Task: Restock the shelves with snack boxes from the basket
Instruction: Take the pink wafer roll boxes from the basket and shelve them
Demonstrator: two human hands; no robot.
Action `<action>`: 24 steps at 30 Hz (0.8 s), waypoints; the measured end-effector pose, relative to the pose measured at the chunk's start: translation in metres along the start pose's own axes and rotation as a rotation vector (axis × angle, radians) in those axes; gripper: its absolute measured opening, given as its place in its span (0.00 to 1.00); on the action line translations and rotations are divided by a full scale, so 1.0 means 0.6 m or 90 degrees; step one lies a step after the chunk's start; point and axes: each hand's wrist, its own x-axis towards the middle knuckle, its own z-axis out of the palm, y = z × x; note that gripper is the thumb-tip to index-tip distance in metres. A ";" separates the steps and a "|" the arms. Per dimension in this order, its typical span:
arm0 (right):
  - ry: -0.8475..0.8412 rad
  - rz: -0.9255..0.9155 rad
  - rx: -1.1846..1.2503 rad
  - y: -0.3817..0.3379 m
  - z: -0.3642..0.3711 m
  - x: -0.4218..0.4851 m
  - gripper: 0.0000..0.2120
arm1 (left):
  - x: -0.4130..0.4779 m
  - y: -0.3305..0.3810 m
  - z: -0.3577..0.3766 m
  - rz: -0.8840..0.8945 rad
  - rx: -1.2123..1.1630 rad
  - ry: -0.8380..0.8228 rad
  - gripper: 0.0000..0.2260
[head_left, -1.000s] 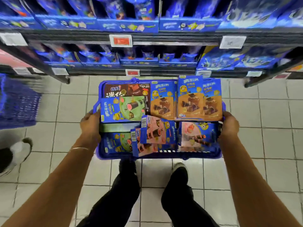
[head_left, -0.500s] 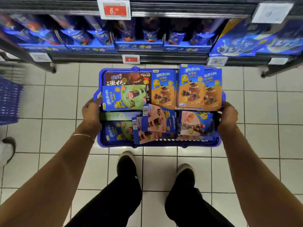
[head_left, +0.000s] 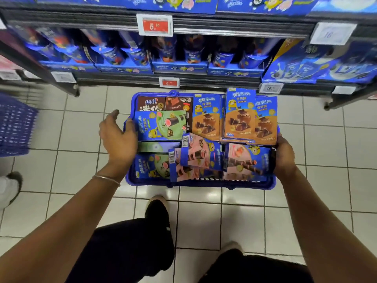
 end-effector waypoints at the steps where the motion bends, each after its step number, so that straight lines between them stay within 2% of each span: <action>1: 0.000 -0.015 0.008 0.007 0.002 0.010 0.24 | -0.006 0.011 0.004 0.052 -0.014 0.016 0.22; 5: 0.058 -0.089 -0.048 0.034 0.007 0.033 0.22 | -0.046 0.052 0.038 0.237 -0.113 0.045 0.20; 7: 0.089 -0.123 -0.067 0.043 0.004 0.043 0.22 | -0.057 0.077 0.059 0.306 -0.132 -0.021 0.17; 9: 0.117 -0.144 -0.096 0.049 -0.002 0.054 0.24 | -0.069 0.103 0.075 0.299 -0.084 -0.170 0.18; 11: 0.114 -0.158 -0.099 0.052 -0.003 0.057 0.28 | -0.088 0.117 0.086 0.296 0.016 -0.269 0.25; 13: 0.102 -0.159 -0.092 0.053 -0.007 0.050 0.27 | -0.117 0.122 0.096 0.306 0.165 -0.282 0.29; 16: 0.092 -0.142 -0.108 0.053 -0.015 0.032 0.24 | -0.151 0.130 0.102 0.284 0.286 -0.298 0.26; 20: 0.063 -0.098 -0.099 0.042 -0.026 0.020 0.26 | -0.168 0.147 0.083 0.284 0.216 -0.285 0.23; 22: 0.153 -0.111 -0.171 0.043 -0.025 0.011 0.30 | -0.172 0.149 0.067 0.264 0.125 -0.279 0.19; 24: 0.290 -0.220 -0.225 0.050 -0.017 -0.020 0.29 | -0.175 0.152 0.044 0.230 0.040 -0.248 0.14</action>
